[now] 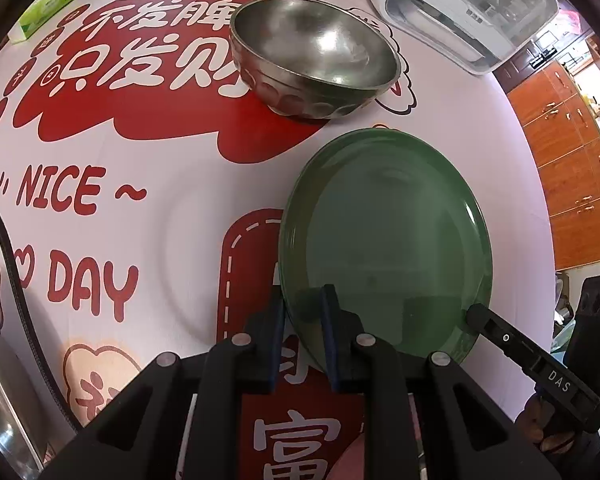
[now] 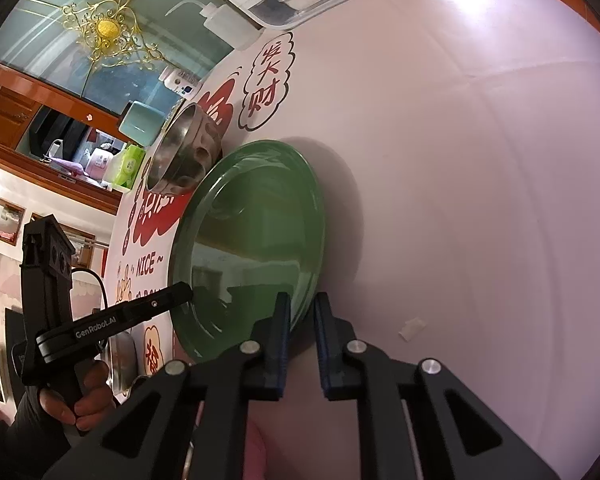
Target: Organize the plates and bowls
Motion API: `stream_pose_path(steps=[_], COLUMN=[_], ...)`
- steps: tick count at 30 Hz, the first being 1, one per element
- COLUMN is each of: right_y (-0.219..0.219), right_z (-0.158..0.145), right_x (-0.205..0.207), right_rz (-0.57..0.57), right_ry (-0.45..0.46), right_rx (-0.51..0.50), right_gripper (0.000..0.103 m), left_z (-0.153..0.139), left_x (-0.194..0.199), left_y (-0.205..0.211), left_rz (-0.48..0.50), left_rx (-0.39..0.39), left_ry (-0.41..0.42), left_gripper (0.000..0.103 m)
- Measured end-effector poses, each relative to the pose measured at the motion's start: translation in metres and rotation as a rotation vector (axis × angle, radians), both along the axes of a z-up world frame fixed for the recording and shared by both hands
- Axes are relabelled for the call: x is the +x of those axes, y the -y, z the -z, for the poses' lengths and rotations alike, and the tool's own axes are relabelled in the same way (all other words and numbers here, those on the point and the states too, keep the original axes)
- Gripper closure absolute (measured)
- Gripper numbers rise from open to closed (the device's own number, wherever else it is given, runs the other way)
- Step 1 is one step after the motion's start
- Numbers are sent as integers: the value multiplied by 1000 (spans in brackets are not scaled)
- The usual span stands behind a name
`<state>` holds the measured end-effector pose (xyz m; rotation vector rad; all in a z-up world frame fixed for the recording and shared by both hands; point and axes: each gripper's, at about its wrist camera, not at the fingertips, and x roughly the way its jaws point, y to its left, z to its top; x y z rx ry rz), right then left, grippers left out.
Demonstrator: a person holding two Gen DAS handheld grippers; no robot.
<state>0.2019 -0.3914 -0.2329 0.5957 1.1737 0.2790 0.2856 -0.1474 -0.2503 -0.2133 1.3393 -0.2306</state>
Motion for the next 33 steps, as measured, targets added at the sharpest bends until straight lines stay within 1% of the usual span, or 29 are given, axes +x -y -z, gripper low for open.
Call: stream_pose_path(steps=[6, 12, 18, 27, 33], right_y=[-1, -3, 2, 10, 11], right_z=[0, -3, -9, -26, -41], right_x=[1, 2, -1, -5, -9], right_rz=[-3, -9, 7, 32, 29], right_ry=[14, 21, 35, 85, 128], right_rx=[-10, -34, -22, -33, -59], right_gripper=[91, 91, 92, 91, 91], left_z=[0, -1, -10, -27, -42], left_x=[0, 0, -4, -10, -17], left_y=[1, 3, 6, 14, 15], left_rz=[4, 1, 18, 35, 45], left_rx=[5, 14, 13, 7, 4], left_ry=[7, -7, 18, 58, 96], left_gripper=[88, 88, 88, 88, 88])
